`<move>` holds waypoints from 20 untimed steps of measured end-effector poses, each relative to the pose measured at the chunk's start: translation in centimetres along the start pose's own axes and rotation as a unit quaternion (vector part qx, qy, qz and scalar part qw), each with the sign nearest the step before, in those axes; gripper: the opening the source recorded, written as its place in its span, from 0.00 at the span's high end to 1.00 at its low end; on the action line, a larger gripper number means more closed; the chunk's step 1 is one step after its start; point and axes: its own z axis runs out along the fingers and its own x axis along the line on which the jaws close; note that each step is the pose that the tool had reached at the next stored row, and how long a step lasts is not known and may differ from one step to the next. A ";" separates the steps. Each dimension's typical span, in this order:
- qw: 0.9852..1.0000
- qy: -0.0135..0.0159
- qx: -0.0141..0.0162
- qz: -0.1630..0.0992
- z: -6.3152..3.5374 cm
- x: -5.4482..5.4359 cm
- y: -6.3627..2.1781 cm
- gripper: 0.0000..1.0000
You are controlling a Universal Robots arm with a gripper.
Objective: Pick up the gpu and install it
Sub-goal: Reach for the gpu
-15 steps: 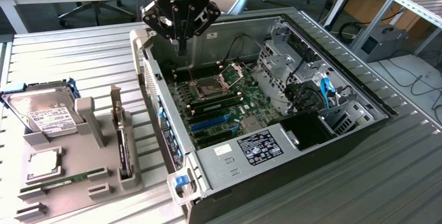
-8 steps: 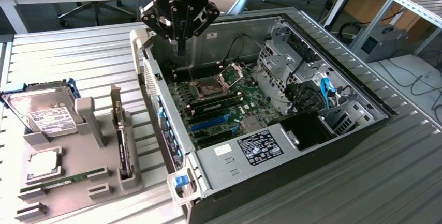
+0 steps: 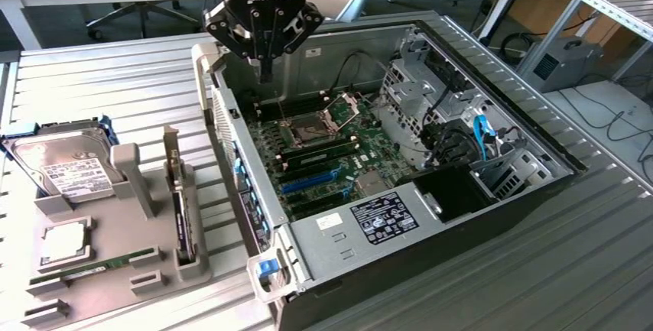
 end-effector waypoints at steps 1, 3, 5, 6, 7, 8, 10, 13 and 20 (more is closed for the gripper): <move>1.000 0.000 0.000 0.000 0.00 0.0 0.00 0.89; 1.000 0.000 0.000 0.000 -0.01 0.1 -0.01 0.89; 1.000 0.000 0.000 0.000 0.00 0.2 -0.01 0.89; 1.000 0.000 0.000 0.000 -0.01 0.2 -0.02 0.89; 1.000 0.000 0.000 0.000 -0.01 0.2 -0.02 0.89; 1.000 0.000 0.000 0.000 -0.01 0.3 -0.02 0.89; 1.000 0.000 0.000 0.000 -0.01 0.4 -0.03 0.89; 1.000 0.000 0.000 0.000 -0.02 0.5 -0.04 0.89; 1.000 0.000 0.000 0.000 -0.02 0.7 -0.05 0.89</move>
